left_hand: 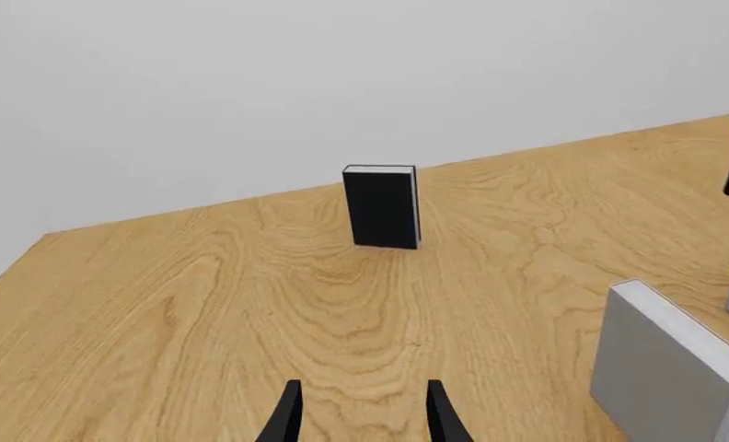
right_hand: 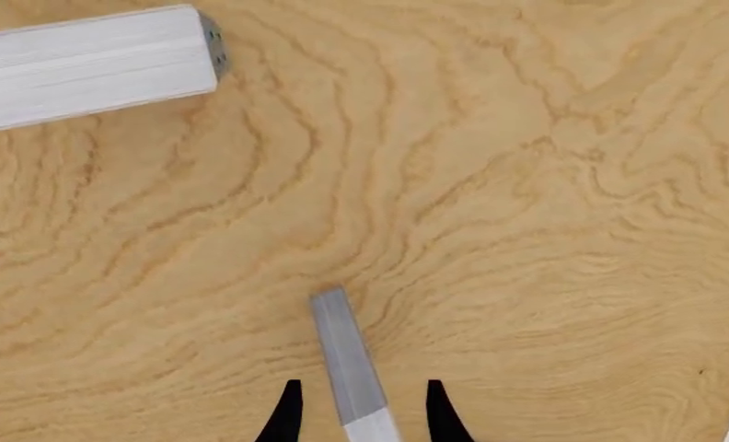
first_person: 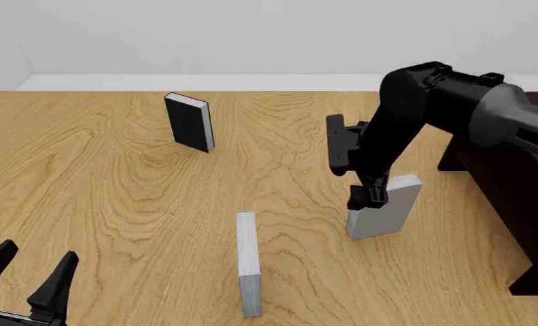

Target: Pick up the book on the right and place it on the cabinet shelf.

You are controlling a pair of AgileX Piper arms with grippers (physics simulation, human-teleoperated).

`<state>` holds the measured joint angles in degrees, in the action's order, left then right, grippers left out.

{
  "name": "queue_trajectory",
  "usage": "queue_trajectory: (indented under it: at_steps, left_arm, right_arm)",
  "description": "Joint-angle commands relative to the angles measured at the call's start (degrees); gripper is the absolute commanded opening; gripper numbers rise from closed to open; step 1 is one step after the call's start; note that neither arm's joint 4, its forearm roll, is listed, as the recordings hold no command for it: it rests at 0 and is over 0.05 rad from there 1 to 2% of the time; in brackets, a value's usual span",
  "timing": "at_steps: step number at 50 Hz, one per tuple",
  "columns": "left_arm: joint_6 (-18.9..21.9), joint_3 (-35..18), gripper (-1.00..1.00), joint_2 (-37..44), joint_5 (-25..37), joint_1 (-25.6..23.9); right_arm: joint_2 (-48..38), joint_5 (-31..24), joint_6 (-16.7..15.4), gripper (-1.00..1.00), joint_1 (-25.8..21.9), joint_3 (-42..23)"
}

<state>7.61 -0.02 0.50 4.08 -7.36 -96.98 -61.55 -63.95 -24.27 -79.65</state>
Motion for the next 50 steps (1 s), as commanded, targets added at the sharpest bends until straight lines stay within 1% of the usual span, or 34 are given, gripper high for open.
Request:
queue_trajectory:
  at_steps: [1, 4, 6, 8, 9, 11, 13, 17, 19, 22, 24, 29, 37, 42, 44, 45, 46, 48, 49, 50]
  left_arm:
    - [0.1, 0.0, 1.00, 0.1, 0.0, 0.0]
    - [0.1, 0.0, 1.00, 0.1, 0.1, -0.1]
    - [0.1, 0.0, 1.00, 0.1, 0.0, -0.1]
    - [0.2, 0.0, 1.00, 0.1, 0.1, 0.0]
    - [0.2, 0.0, 1.00, 0.0, 0.2, -0.1]
    - [0.2, 0.0, 1.00, 0.0, 0.2, -0.1]
    - [0.3, 0.0, 1.00, 0.0, 0.2, -0.1]
    - [0.3, 0.0, 1.00, 0.0, 0.3, -0.1]
    - [0.3, 0.0, 1.00, 0.0, 0.3, -0.1]
    - [0.3, 0.0, 1.00, 0.0, 0.4, -0.1]
    - [0.3, 0.0, 1.00, -0.1, 0.4, -0.1]
    - [0.2, 0.0, 1.00, -0.1, 0.5, -0.1]
    - [0.2, 0.0, 1.00, -0.1, 0.5, -0.1]
    - [0.2, 0.0, 1.00, -0.1, 0.5, -0.1]
    - [0.2, 0.0, 1.00, -0.1, 0.6, -0.1]
    - [0.1, 0.0, 1.00, -0.1, 0.6, -0.1]
    - [0.2, 0.0, 1.00, -0.1, 0.6, -0.2]
    - [0.2, 0.0, 1.00, -0.1, 0.6, -0.2]
    - [0.1, 0.0, 1.00, -0.1, 0.6, -0.2]
    - [0.1, 0.0, 1.00, -0.1, 0.6, -0.2]
  right_arm:
    - [0.2, 2.1, 0.5, 1.00, 0.6, 3.6]
    - [0.3, 2.8, -0.8, 1.00, 1.8, 4.1]
    - [0.2, 3.1, -1.0, 1.00, 2.6, 4.0]
    - [0.3, 3.7, -2.5, 1.00, 3.9, 4.8]
    - [0.3, 3.8, -2.6, 1.00, 3.9, 5.0]
    - [0.0, 3.9, -2.0, 1.00, 3.7, 4.4]
    - [0.1, 4.4, -2.8, 1.00, 4.4, 5.1]
    - [-0.1, 4.9, -2.9, 1.00, 4.8, 5.4]
    - [0.0, 5.6, -4.0, 1.00, 6.1, 6.2]
    - [0.0, 5.8, -4.1, 1.00, 6.3, 6.4]
    - [0.1, 6.1, -4.9, 1.00, 7.0, 6.8]
    - [0.0, 6.4, -5.1, 1.00, 7.3, 7.0]
    - [-0.5, 6.7, -4.3, 1.00, 6.7, 7.3]
    - [-0.4, 7.1, -4.9, 1.00, 7.3, 7.7]
    - [0.0, 7.5, -5.9, 1.00, 7.9, 8.1]
    - [0.4, 7.9, -6.8, -1.00, 8.1, 8.5]
    - [0.6, 8.3, -7.5, -1.00, 8.8, 8.6]
    - [0.7, 7.9, -7.1, -1.00, 8.2, 8.0]
    - [1.1, 8.7, -8.4, -1.00, 9.1, 8.4]
    - [1.1, 8.6, -8.6, -1.00, 9.2, 8.5]
